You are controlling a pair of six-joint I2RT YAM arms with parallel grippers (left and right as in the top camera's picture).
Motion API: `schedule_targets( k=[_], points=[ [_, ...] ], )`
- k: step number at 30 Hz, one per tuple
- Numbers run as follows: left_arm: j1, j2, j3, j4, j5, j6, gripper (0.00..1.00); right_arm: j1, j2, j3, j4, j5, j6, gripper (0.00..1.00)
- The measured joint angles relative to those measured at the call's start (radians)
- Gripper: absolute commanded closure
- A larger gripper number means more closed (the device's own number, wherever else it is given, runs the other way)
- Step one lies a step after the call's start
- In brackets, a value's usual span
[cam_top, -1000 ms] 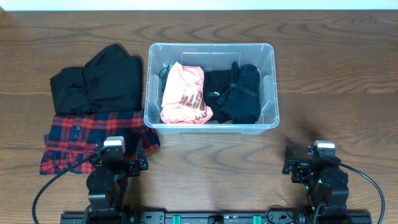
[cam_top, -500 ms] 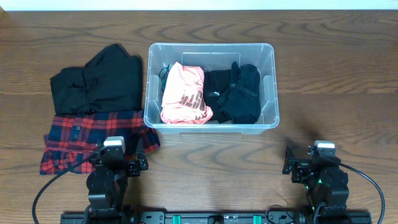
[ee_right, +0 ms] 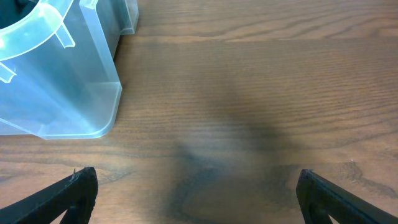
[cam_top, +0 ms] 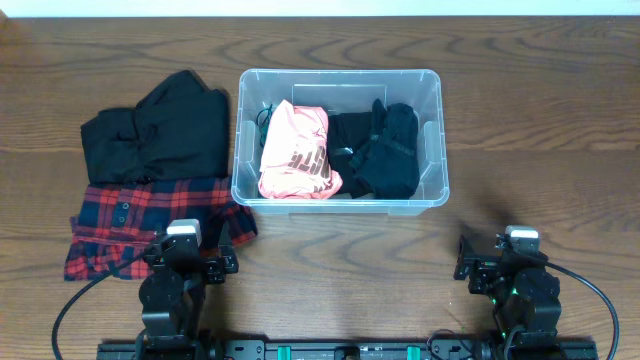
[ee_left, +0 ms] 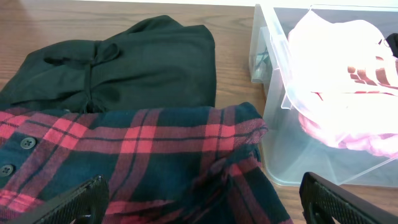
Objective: Pack container
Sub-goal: 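Reach the left gripper to the plaid shirt and grasp its edge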
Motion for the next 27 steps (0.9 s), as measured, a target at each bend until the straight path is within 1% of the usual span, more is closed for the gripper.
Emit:
schedule_targets(
  k=[2, 4, 6, 11, 16, 19, 21, 23, 27],
  points=[
    [0.000, 0.000, 0.000, 0.008, 0.000, 0.000, 0.02, 0.000, 0.000, 0.000, 0.000, 0.000, 0.000, 0.01],
    [0.000, 0.000, -0.006, 0.062, 0.000, 0.000, 0.02, 0.000, 0.000, 0.000, 0.000, 0.000, 0.000, 0.01],
    [0.000, 0.000, -0.007, 0.084, 0.005, 0.000, 0.02, 0.000, 0.000, 0.000, 0.000, 0.000, 0.000, 0.01],
    [0.000, 0.000, -0.008, 0.060, 0.090, -0.010, 0.02, 0.000, 0.000, 0.000, 0.000, 0.000, 0.000, 0.01],
    [0.000, 0.001, -0.007, 0.053, 0.147, -0.066, 0.02, 0.000, 0.000, 0.000, 0.000, 0.000, 0.000, 0.01],
    [0.000, 0.037, 0.019, 0.018, 0.161, -0.100, 0.02, 0.000, 0.000, 0.000, 0.000, 0.000, 0.000, 0.01],
    [0.000, 0.102, 0.069, -0.001, 0.165, -0.121, 0.02, 0.000, 0.000, 0.000, 0.000, 0.000, 0.000, 0.01],
    [0.000, 0.197, 0.161, -0.012, 0.167, -0.137, 0.02, 0.000, -0.001, 0.000, 0.000, -0.001, 0.000, 0.01],
    [0.000, 0.476, 0.468, -0.119, 0.137, -0.151, 0.02, 0.000, -0.002, -0.001, 0.000, 0.000, 0.000, 0.01]
  ],
)
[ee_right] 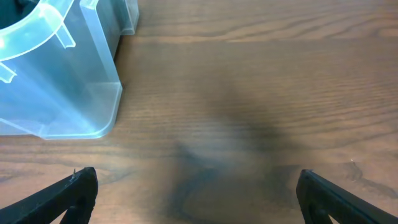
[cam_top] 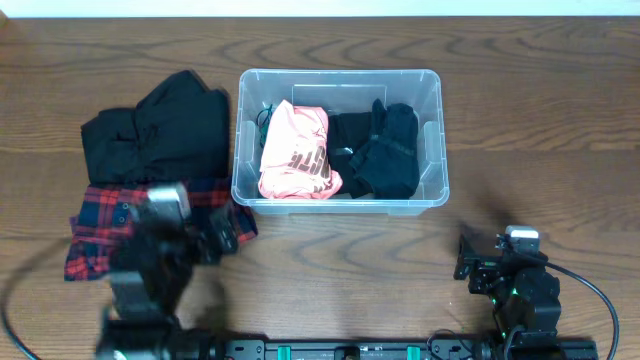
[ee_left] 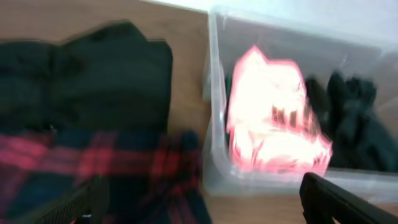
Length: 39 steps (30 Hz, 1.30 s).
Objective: Pack container
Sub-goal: 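Reach the left gripper to the plaid shirt and grasp its edge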
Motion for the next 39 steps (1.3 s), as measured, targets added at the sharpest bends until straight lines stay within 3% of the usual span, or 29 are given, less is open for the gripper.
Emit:
schedule_targets(
  k=[4, 8, 14, 23, 27, 31, 39],
  points=[
    [0.000, 0.286, 0.311, -0.127, -0.021, 0.000, 0.02, 0.000, -0.002, -0.001, 0.001, 0.000, 0.000, 0.01],
    [0.001, 0.492, 0.441, -0.144, -0.038, 0.004, 0.02, 0.000, -0.002, -0.001, 0.002, 0.000, 0.000, 0.01],
    [0.124, 0.695, 0.449, -0.171, -0.063, -0.073, 0.02, 0.000, -0.002, -0.001, 0.001, 0.000, 0.000, 0.01],
    [0.699, 0.815, 0.487, -0.264, 0.141, -0.188, 0.02, 0.000, -0.002, -0.001, 0.002, 0.000, 0.000, 0.01],
    [0.889, 0.887, 0.488, -0.365, 0.217, -0.195, 0.02, 0.000, -0.002, -0.001, 0.002, 0.000, 0.000, 0.01],
    [0.960, 0.958, 0.487, -0.435, 0.229, -0.191, 0.02, 0.000, -0.002, -0.001, 0.002, 0.000, 0.000, 0.01],
    [0.976, 1.101, 0.440, -0.389, 0.230, -0.171, 0.02, 0.000, -0.002, -0.001, 0.002, 0.000, 0.000, 0.01]
  ],
)
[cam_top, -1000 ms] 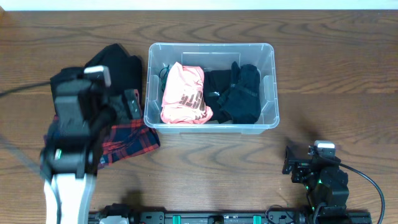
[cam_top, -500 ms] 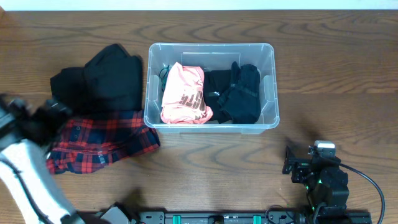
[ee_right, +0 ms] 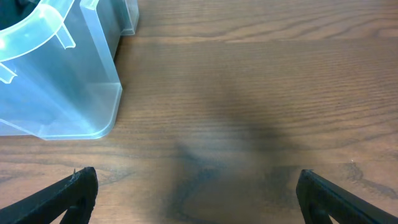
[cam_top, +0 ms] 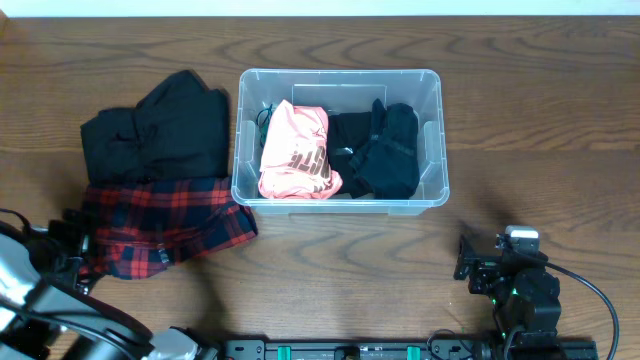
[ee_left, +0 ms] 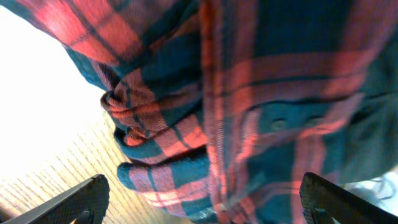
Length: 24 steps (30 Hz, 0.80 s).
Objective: Pack container
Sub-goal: 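Reach the left gripper to the plaid shirt and grasp its edge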
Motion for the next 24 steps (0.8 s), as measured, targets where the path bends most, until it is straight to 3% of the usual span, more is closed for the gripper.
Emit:
schedule_targets(
  k=[17, 18, 19, 20, 22, 23, 24],
  points=[
    [-0.036, 0.183, -0.029, 0.193, 0.021, 0.041, 0.01, 0.000, 0.000, 0.000, 0.000, 0.000, 0.000, 0.01],
    [-0.041, 0.194, -0.025, 0.192, 0.018, 0.040, 0.10, 0.000, 0.000, 0.000, 0.000, 0.000, 0.000, 0.01],
    [-0.044, 0.198, -0.021, 0.191, 0.017, 0.037, 0.31, 0.000, 0.000, 0.000, 0.000, 0.000, 0.000, 0.01],
    [-0.048, 0.203, -0.020, 0.193, 0.013, 0.040, 0.42, 0.000, 0.000, 0.000, 0.000, 0.000, 0.000, 0.01],
    [-0.057, 0.220, -0.018, 0.200, 0.026, 0.053, 0.79, 0.000, 0.000, 0.000, 0.000, 0.000, 0.000, 0.01],
    [-0.061, 0.228, -0.017, 0.205, 0.047, 0.063, 0.92, 0.000, 0.000, 0.000, 0.000, 0.000, 0.000, 0.01],
    [-0.065, 0.235, -0.018, 0.211, 0.068, 0.068, 0.94, 0.000, 0.000, 0.000, 0.000, 0.000, 0.000, 0.01]
  ],
)
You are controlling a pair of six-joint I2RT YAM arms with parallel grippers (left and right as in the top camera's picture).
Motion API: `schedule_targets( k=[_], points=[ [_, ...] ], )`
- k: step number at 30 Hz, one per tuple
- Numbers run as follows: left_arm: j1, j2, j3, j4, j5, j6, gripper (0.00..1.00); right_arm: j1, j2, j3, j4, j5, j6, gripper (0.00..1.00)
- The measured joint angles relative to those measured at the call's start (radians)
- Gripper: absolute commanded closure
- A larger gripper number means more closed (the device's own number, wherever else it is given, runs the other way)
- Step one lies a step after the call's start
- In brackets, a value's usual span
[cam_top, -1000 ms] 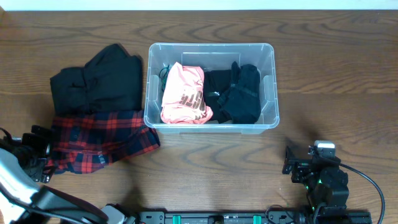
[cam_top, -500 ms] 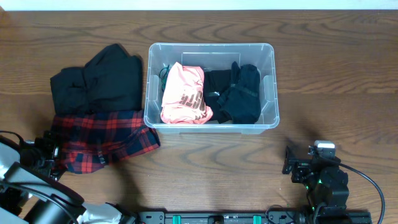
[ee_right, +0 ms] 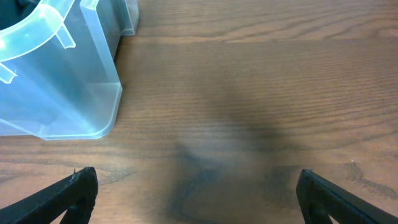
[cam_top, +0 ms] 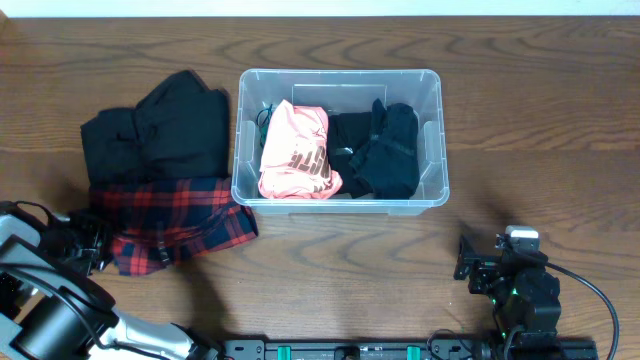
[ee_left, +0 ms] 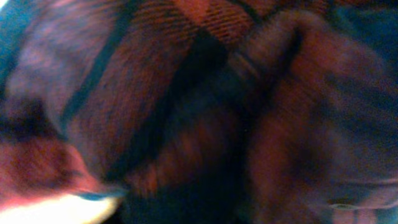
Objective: Pack container
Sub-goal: 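Reach the left gripper to the plaid shirt and grasp its edge, then lift the plaid shirt with the left gripper into the bin, release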
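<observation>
The clear plastic container (cam_top: pixel 338 72) stands mid-table with a pink garment (cam_top: pixel 297 152) and a black garment (cam_top: pixel 388 152) inside. To its left, a black shirt (cam_top: pixel 160 130) lies folded, and a red plaid shirt (cam_top: pixel 185 225) lies in front of it. My left gripper (cam_top: pixel 88 245) is pressed into the plaid shirt's left edge. The left wrist view shows only blurred plaid cloth (ee_left: pixel 186 93), so the fingers are hidden. My right gripper (ee_right: pixel 199 193) rests open over bare wood, right of the container's corner (ee_right: pixel 56 74).
The wooden table (cam_top: pixel 540 120) carries the shirts and the container. The left arm (cam_top: pixel 45 315) reaches in from the lower left corner. The right arm's base (cam_top: pixel 520 295) sits at the front edge, below and right of the container.
My left gripper has moved right, into the plaid shirt's left edge. The cloth there is bunched inward and fills the wrist view, hiding the fingers. The right arm has not moved.
Both arms sat at rest at the front edge, the left one over the plaid shirt. Then the left arm was raised and blurred, then out at the far left with open fingers facing the shirt's edge. Now it is buried in that edge.
</observation>
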Motion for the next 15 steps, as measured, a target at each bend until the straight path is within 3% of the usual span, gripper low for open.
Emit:
schedule_targets(
  k=[7, 15],
  points=[
    [-0.006, -0.031, -0.009, -0.025, 0.106, 0.025, 0.94, 0.000, 0.000, 0.000, 0.000, 0.000, 0.000, 0.01],
    [-0.016, -0.391, 0.043, -0.222, 0.275, 0.025, 0.94, 0.000, 0.000, 0.000, 0.000, 0.000, 0.000, 0.01]
  ],
)
